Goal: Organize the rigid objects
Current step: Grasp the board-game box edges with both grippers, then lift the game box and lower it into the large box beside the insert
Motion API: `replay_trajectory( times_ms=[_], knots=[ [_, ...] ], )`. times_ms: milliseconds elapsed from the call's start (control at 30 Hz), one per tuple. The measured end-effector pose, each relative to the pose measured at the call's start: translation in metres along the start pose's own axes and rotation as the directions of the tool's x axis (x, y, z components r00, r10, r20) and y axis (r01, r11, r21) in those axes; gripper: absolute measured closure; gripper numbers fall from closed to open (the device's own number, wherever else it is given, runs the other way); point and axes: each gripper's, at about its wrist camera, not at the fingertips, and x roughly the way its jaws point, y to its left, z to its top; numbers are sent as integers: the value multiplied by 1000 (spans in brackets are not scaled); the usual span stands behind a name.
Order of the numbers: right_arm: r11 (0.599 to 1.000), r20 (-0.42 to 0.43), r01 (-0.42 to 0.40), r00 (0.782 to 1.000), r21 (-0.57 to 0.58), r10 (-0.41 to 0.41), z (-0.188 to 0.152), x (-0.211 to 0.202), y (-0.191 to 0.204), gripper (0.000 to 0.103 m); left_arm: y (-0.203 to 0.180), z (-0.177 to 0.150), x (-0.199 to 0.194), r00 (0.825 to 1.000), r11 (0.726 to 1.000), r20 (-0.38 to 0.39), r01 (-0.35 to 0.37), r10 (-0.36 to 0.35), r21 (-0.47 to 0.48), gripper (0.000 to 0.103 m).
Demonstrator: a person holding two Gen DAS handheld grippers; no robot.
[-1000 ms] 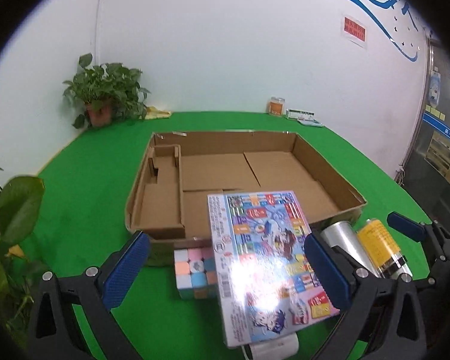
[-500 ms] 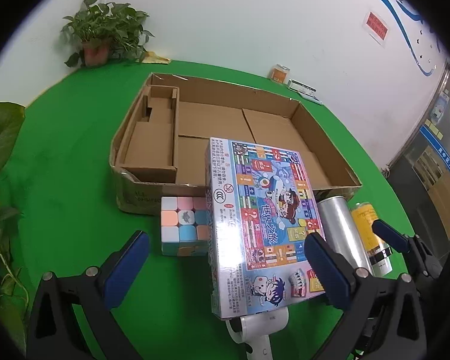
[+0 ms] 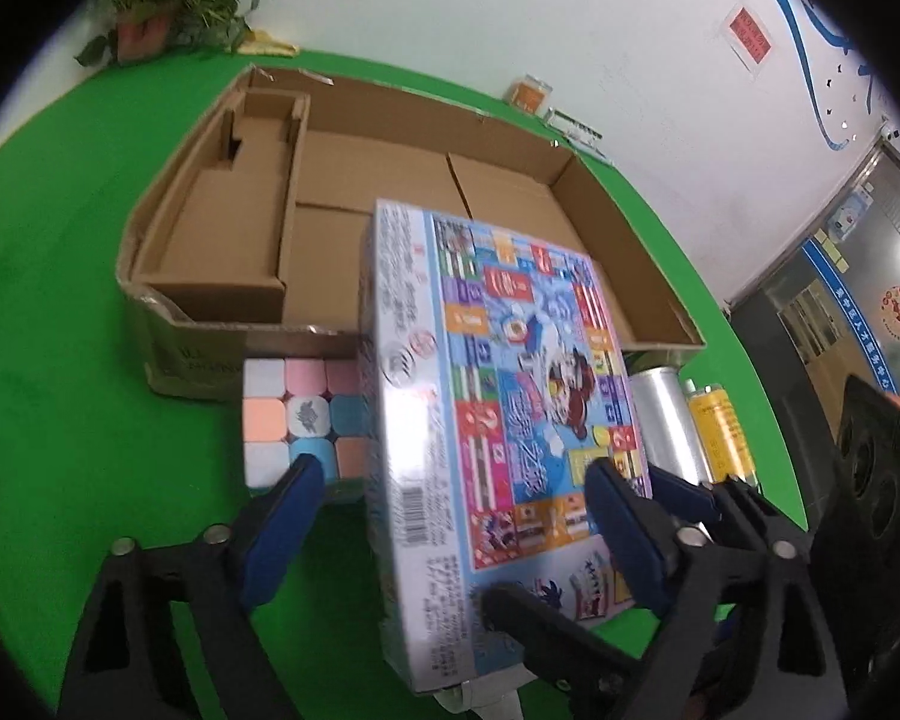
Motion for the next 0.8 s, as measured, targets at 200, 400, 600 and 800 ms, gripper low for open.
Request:
replay_trajectory(
  times_ms=[200, 400, 600, 800],
  knots=[
    [1000, -3, -4, 1000, 4, 4, 9, 14, 3, 0, 7, -2, 7, 998, 999, -50, 32, -33, -36, 27],
    [1000, 7, 5, 1000, 6, -5, 13, 18, 6, 1, 10, -3, 1, 999, 999, -39, 22, -24, -49, 33],
    [1000, 47, -5, 999, 5, 5, 7, 13, 12, 2, 3, -12, -15, 999, 999, 3, -38, 38, 2, 37],
    [1000, 134, 1, 991, 1, -1, 6, -9, 20, 5, -19, -8, -41, 990, 992, 90, -109, 104, 55, 40]
  ],
)
